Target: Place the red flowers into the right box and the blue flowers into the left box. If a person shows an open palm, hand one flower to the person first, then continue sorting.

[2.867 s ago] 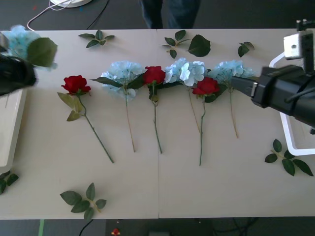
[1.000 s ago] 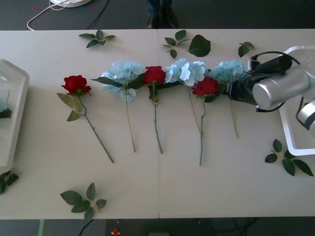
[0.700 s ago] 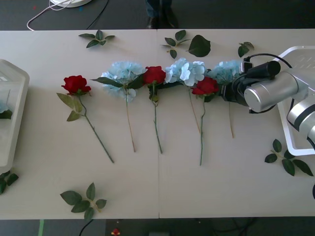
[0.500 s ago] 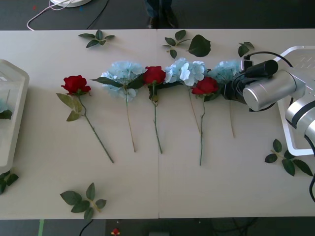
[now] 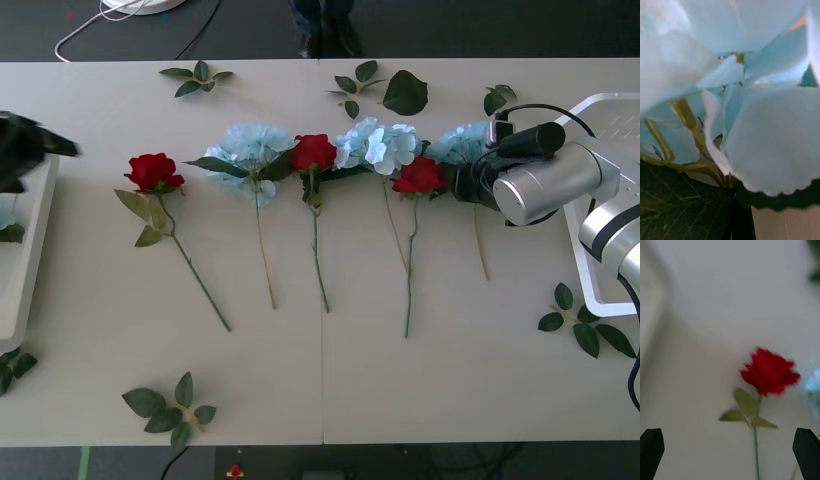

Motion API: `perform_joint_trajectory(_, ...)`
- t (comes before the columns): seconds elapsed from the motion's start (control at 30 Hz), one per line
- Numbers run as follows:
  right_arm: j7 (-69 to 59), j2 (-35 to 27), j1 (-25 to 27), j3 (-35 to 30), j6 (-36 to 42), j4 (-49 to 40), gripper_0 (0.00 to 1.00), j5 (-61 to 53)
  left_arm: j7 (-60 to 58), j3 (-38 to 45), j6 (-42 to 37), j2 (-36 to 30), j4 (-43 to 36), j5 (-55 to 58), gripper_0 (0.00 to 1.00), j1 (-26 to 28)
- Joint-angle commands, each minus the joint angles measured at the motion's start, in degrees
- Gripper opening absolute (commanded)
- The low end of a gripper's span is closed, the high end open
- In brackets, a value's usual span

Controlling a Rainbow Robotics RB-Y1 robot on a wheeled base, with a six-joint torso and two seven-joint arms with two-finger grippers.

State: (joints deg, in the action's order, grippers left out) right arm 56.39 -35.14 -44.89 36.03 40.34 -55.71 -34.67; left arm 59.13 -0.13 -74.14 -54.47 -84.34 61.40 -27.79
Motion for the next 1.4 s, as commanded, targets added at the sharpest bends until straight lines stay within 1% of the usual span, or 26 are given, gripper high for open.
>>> perform_joint_trajectory(0.03, 1.8, 1.4, -1.9, 0.4, -1.1, -0.1, 0.0, 0.3, -8.7, -8.2, 0.7, -2.5, -4.9, -0.1, 1.0, -5.3)
perform_joint_trajectory(0.23, 1.8, 0.0, -1.4, -0.1, -2.4, -1.1, 0.0, -0.3, -17.5, -19.9, 6.7, -1.0, -5.4, -1.0, 1.0, -8.9)
perform_joint_trajectory(0.37, 2.1, -2.0, 1.4, -3.2, -2.4, -5.7, 0.0, -0.8, -22.0, -25.9, 9.1, -0.2, -5.4, -1.9, 1.0, -10.5)
perform_joint_trajectory(0.43, 2.2, -3.8, 4.1, -5.9, -2.4, -9.8, 0.0, -1.0, -24.1, -28.6, 9.4, 0.1, -5.5, -2.3, 1.0, -11.3)
perform_joint_trajectory(0.5, 2.4, -5.6, 7.9, -9.4, -2.4, -15.2, 0.0, -1.3, -26.3, -31.9, 9.7, 0.7, -5.4, -4.0, 1.0, -12.5)
perform_joint_trajectory(0.53, 2.4, -5.6, 7.9, -9.4, -2.4, -15.2, 0.0, -1.3, -26.3, -31.9, 9.7, 0.7, -5.4, -4.0, 1.0, -12.5)
perform_joint_trajectory(0.6, 2.8, -7.7, 13.0, -13.7, -2.4, -22.2, 0.0, -1.4, -29.2, -36.3, 11.3, 1.1, -5.4, -7.1, 1.0, -13.7)
perform_joint_trajectory(0.63, 2.8, -8.2, 14.5, -15.2, -2.4, -24.4, 0.0, -1.4, -30.3, -38.0, 12.2, 1.2, -5.4, -7.9, 1.0, -14.0)
perform_joint_trajectory(0.67, 2.9, -8.9, 17.6, -17.8, -2.4, -28.5, 0.0, -1.4, -32.1, -40.6, 13.8, 1.3, -5.3, -9.5, 1.0, -14.6)
perform_joint_trajectory(0.7, 2.9, -9.2, 18.8, -19.0, -2.4, -30.2, 0.0, -1.5, -32.9, -41.5, 14.5, 1.4, -5.3, -10.2, 1.0, -14.8)
perform_joint_trajectory(0.83, 3.7, -9.9, 28.2, -26.4, -2.4, -42.3, 0.0, -2.0, -37.9, -47.5, 18.3, 1.4, -5.3, -13.5, 1.0, -16.2)
perform_joint_trajectory(0.9, 4.0, -9.9, 30.9, -28.6, -2.5, -45.9, 0.0, -2.1, -39.3, -48.9, 18.9, 1.4, -5.4, -14.2, 1.0, -16.5)
perform_joint_trajectory(0.97, 4.6, -9.9, 35.2, -31.7, -2.5, -51.3, 0.0, -2.2, -40.9, -50.7, 19.5, 1.4, -5.4, -15.3, 1.0, -16.6)
perform_joint_trajectory(1.07, 5.3, -9.8, 39.8, -34.7, -2.5, -56.9, 0.0, -2.8, -41.3, -52.4, 20.6, 1.5, -4.7, -15.8, 1.0, -16.6)
perform_joint_trajectory(1.13, 5.6, -9.4, 42.5, -36.8, -2.5, -60.0, 0.0, -4.3, -41.3, -53.7, 22.5, 1.4, -3.4, -15.7, 1.0, -16.7)
perform_joint_trajectory(1.2, 5.9, -9.0, 44.2, -38.7, -2.4, -61.7, 0.0, -7.5, -41.3, -55.2, 25.1, 1.5, -1.6, -16.0, 1.0, -16.7)
perform_joint_trajectory(1.27, 7.3, -8.5, 45.2, -39.8, -2.3, -62.7, 0.0, -10.6, -41.2, -57.1, 28.0, 1.4, 0.7, -16.8, 1.0, -16.9)
perform_joint_trajectory(1.4, 13.2, -6.6, 45.6, -41.7, -2.2, -62.7, 0.0, -15.5, -41.2, -60.8, 32.3, 1.5, 4.5, -17.6, 1.0, -17.7)
